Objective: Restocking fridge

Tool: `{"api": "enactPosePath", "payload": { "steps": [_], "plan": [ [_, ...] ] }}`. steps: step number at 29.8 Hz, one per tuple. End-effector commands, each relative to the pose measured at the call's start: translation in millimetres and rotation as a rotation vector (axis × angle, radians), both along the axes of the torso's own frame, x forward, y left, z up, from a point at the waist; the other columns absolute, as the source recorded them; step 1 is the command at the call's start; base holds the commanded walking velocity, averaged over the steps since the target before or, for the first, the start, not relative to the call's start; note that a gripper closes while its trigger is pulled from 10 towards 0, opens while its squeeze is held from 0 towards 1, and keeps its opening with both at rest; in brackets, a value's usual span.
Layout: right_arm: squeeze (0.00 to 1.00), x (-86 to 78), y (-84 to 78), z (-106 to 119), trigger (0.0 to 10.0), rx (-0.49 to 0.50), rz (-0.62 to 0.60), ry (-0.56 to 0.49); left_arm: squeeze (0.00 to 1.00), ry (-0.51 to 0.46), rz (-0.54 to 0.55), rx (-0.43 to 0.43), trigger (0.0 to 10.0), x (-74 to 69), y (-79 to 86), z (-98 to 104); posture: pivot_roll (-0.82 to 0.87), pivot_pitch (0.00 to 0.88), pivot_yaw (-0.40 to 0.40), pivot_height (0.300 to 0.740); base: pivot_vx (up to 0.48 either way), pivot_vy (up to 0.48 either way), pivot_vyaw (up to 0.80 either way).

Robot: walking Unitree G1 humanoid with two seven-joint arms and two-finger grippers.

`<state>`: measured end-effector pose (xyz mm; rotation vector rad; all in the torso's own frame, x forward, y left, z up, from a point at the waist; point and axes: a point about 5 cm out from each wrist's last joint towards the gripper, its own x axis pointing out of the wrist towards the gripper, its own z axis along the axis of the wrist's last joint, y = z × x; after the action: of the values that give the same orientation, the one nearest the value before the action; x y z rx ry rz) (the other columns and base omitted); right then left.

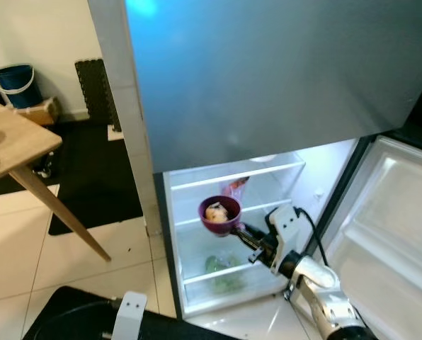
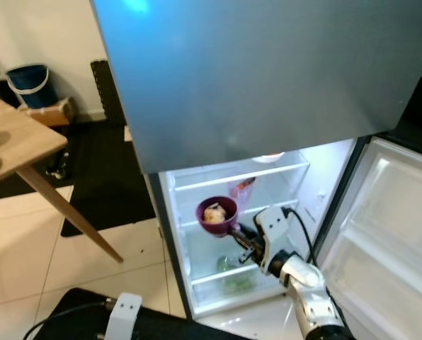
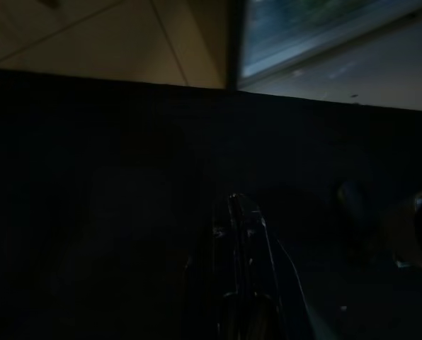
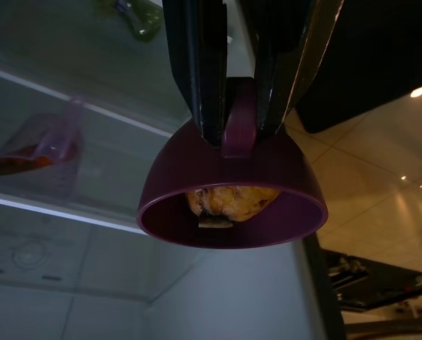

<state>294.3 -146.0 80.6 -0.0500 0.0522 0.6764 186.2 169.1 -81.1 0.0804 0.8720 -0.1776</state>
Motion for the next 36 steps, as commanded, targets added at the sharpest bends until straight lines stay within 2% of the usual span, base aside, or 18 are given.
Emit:
{"api": "enactPosePath", "payload": {
  "steps": [1, 21, 24, 29, 36],
  "plan": [
    [0.0, 3.0, -6.4, 5.0, 10.0, -0.013, -0.034, -0.036, 0.0, 0.001, -0.004, 0.018, 10.0, 0.6, -0.6, -0.1, -0.15, 0.0, 0.042, 0.74, 0.0, 0.0, 0.0],
    [0.0, 3.3, -4.4, 1.4, 10.0, -0.032, -0.047, -0.034, 0.0, -0.003, -0.012, 0.021, 10.0, 2.1, 1.9, 0.9, -0.15, 0.0, 0.049, 0.74, 0.0, 0.0, 0.0],
    [0.0, 3.5, -3.7, 1.6, 10.0, -0.028, -0.042, -0.036, 0.0, -0.006, -0.044, 0.04, 10.0, 3.1, 1.3, 1.5, -0.15, 0.0, 0.049, 0.74, 0.0, -0.48, 0.0],
    [0.0, 3.5, -1.7, 2.1, 10.0, -0.031, -0.031, -0.039, 0.0, -0.016, -0.025, 0.039, 10.0, 5.2, 1.0, 2.5, -0.15, 0.0, 0.048, 0.74, 0.0, -0.48, 0.0],
    [0.0, 4.0, 0.1, 3.1, 10.0, -0.035, -0.019, -0.044, 0.0, -0.018, -0.002, 0.029, 10.0, 7.0, 0.6, 3.2, -0.16, 0.0, 0.048, 0.74, 0.0, 0.0, 0.0]
  ]
}}
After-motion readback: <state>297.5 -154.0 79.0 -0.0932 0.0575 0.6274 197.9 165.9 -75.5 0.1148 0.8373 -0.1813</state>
